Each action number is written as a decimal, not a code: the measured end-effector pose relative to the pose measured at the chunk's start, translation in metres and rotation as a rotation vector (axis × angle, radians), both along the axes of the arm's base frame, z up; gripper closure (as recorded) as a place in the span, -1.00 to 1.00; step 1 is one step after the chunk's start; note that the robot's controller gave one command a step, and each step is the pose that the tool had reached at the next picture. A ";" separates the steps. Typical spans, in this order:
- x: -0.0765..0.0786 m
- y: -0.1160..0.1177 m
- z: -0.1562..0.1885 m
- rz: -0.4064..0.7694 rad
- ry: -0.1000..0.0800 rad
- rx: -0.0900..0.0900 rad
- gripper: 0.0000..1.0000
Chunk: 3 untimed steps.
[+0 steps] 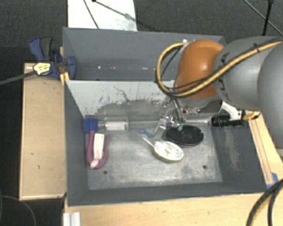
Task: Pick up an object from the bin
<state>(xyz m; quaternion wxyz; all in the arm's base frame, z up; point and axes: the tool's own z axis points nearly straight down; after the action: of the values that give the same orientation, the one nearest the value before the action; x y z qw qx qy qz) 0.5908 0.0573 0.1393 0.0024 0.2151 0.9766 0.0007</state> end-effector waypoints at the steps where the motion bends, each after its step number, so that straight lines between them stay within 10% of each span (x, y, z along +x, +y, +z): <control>1: -0.024 -0.006 -0.021 0.053 0.006 -0.001 -1.00; 2: -0.016 -0.004 -0.070 -0.350 0.009 0.000 -1.00; 3: -0.045 -0.006 -0.069 -0.390 0.007 0.000 -1.00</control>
Offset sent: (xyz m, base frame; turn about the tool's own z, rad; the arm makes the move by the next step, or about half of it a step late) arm -0.0234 -0.0054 -0.0210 -0.0544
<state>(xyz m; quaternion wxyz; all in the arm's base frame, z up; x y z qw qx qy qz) 0.5461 0.0515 0.0701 -0.0008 0.4001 0.9165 -0.0006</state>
